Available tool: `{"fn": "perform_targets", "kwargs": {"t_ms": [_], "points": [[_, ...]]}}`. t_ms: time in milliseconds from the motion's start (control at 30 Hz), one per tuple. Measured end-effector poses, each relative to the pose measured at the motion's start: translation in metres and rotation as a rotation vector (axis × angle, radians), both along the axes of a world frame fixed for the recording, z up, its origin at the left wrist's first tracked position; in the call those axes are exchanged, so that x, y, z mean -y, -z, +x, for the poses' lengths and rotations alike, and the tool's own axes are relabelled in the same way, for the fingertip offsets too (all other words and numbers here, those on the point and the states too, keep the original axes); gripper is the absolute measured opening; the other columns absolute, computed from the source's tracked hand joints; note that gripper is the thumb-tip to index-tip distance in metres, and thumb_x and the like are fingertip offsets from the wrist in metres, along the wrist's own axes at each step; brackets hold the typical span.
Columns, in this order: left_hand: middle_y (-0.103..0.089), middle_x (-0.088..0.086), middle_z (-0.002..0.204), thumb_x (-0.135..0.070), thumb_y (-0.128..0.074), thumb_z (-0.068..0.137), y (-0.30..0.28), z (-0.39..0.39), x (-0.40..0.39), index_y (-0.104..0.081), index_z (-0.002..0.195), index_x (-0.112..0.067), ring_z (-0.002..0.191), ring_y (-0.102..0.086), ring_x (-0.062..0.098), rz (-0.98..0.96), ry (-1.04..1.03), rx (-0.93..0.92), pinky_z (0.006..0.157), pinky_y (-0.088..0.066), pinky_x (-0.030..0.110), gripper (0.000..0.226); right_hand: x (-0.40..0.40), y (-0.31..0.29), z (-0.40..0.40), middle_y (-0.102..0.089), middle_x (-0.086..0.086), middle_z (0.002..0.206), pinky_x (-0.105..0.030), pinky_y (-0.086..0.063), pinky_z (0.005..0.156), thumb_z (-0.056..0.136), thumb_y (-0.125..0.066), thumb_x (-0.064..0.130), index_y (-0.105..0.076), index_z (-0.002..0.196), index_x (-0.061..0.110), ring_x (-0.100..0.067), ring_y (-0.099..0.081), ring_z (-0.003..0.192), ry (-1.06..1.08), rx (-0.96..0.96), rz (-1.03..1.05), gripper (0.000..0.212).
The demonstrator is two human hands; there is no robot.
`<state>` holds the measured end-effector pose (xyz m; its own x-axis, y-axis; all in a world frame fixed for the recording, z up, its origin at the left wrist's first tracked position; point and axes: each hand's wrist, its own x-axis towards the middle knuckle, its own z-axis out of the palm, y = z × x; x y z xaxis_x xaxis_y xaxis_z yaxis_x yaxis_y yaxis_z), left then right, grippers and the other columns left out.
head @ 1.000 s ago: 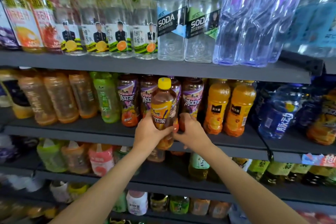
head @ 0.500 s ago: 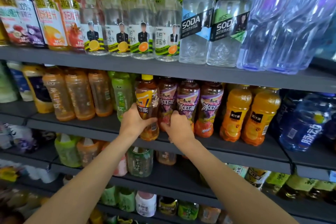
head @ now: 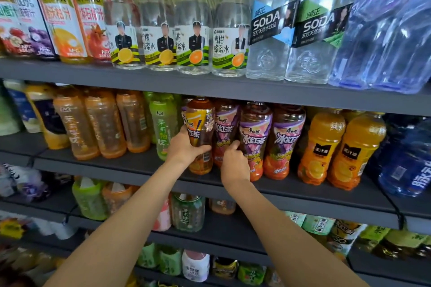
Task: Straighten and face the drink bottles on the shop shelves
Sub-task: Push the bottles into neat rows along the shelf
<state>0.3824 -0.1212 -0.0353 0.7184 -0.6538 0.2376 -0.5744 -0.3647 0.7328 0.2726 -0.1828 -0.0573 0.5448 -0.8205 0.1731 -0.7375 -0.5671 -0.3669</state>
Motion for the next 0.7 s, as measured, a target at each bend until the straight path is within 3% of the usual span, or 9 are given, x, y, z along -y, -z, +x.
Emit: {"fn": "perform_targets", "kwargs": {"t_ms": [267, 400, 567, 633, 700], "points": [[-0.053, 0.014, 0.127, -0.028, -0.075, 0.077, 0.003, -0.004, 0.010, -0.040, 0.129, -0.004, 0.120, -0.049, 0.033, 0.010, -0.094, 0.016, 0.095, -0.040, 0.039, 0.067, -0.003, -0.006, 0.002, -0.055, -0.022, 0.124, -0.035, -0.047, 0.088, 0.092, -0.049, 0.001, -0.024, 0.136, -0.010, -0.033, -0.056, 0.116, -0.005, 0.042, 0.087, 0.051], [-0.044, 0.018, 0.123, -0.007, -0.068, 0.077, 0.018, -0.049, -0.003, -0.046, 0.121, -0.001, 0.117, -0.043, 0.031, -0.398, -0.260, 0.240, 0.098, -0.035, 0.039, 0.049, -0.001, -0.024, -0.027, -0.065, -0.018, 0.097, -0.037, -0.051, 0.072, 0.091, -0.046, 0.007, -0.055, 0.105, 0.000, -0.034, -0.064, 0.090, -0.124, 0.219, -0.130, 0.018], [-0.046, 0.012, 0.110, 0.002, -0.059, 0.073, 0.014, -0.106, 0.019, -0.050, 0.110, -0.003, 0.105, -0.041, 0.018, -0.528, 0.103, 0.428, 0.090, -0.035, 0.027, 0.039, 0.013, -0.045, -0.084, -0.065, -0.012, 0.071, -0.037, -0.048, 0.057, 0.091, -0.051, 0.016, -0.061, 0.097, 0.004, -0.030, -0.062, 0.064, -0.060, 0.469, -0.370, 0.017], [-0.046, 0.011, 0.109, 0.002, -0.057, 0.073, 0.005, -0.129, 0.035, -0.050, 0.109, -0.003, 0.104, -0.041, 0.017, -0.528, 0.229, 0.420, 0.090, -0.035, 0.025, 0.037, 0.024, -0.048, -0.109, -0.066, -0.012, 0.075, -0.037, -0.047, 0.056, 0.089, -0.053, 0.014, -0.061, 0.097, 0.004, -0.030, -0.062, 0.065, 0.016, 0.551, -0.387, 0.015], [-0.047, 0.013, 0.111, 0.002, -0.057, 0.075, 0.000, -0.149, 0.050, -0.050, 0.111, -0.002, 0.107, -0.045, 0.023, -0.463, 0.325, 0.405, 0.092, -0.038, 0.030, 0.036, 0.039, -0.048, -0.135, -0.064, -0.012, 0.093, -0.032, -0.039, 0.057, 0.089, -0.053, 0.011, -0.057, 0.101, 0.003, -0.029, -0.060, 0.074, 0.117, 0.624, -0.388, 0.015]]}}
